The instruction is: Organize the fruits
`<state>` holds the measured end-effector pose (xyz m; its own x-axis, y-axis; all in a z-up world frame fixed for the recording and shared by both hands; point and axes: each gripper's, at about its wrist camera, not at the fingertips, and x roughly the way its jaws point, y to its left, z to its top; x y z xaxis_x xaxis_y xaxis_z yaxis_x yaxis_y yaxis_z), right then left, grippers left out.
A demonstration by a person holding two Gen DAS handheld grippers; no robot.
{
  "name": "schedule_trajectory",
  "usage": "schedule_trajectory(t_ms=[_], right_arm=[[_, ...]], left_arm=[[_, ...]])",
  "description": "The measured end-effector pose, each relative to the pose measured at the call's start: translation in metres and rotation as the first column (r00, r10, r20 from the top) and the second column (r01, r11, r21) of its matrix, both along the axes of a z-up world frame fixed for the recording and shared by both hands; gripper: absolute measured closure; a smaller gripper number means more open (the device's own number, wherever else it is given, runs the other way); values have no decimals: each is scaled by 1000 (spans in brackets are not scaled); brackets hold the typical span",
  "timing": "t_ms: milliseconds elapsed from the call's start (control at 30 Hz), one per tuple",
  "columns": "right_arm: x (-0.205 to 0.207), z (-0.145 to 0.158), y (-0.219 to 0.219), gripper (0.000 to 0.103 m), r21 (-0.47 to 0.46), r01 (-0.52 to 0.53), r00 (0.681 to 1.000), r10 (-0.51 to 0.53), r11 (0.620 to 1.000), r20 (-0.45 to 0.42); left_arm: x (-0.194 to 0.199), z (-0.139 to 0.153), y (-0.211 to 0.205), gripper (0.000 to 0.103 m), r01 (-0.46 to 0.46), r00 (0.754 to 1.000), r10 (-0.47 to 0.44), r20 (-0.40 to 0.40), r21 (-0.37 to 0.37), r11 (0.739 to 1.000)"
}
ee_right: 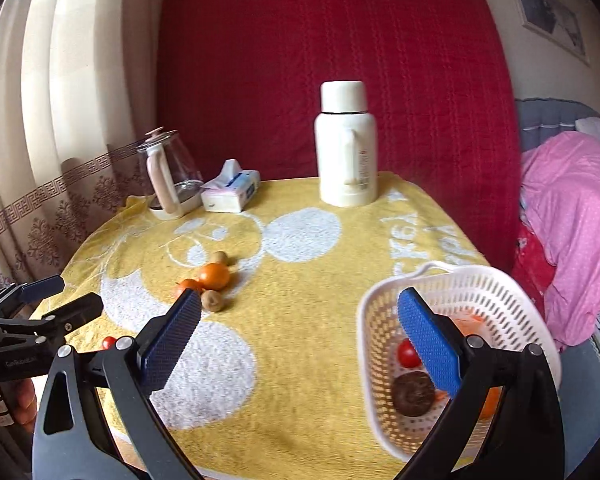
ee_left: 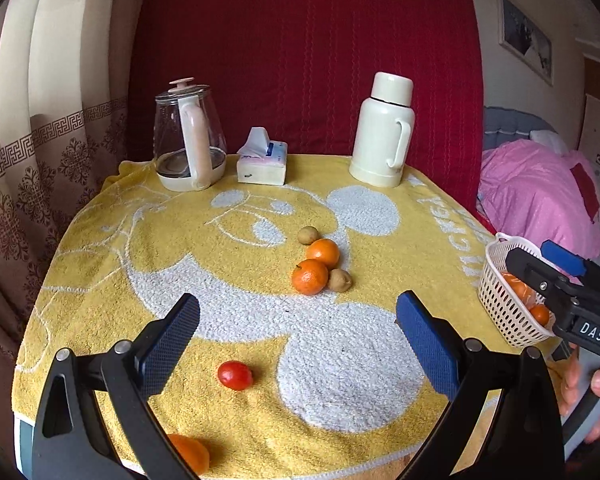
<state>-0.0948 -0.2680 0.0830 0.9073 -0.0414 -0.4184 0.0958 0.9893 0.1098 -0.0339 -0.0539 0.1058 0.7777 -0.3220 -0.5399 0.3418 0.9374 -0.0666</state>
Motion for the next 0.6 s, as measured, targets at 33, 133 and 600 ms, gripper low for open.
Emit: schedule_trajectory(t_ms=[33, 133, 600], right_arm=[[2, 0, 4, 3, -1, -6, 1000, 6, 1000, -1], [7, -1, 17, 3, 0, -32, 999, 32, 999, -7], [24, -15, 52, 3, 4, -119, 991, 119, 993, -62]], left_arm=[[-1, 0, 7, 5, -9, 1000, 9, 0, -9, 1000], [-4, 0, 25, 5, -31, 1000, 31, 1, -15, 999], [-21, -29, 82, 5, -121, 987, 124, -101, 38, 992]])
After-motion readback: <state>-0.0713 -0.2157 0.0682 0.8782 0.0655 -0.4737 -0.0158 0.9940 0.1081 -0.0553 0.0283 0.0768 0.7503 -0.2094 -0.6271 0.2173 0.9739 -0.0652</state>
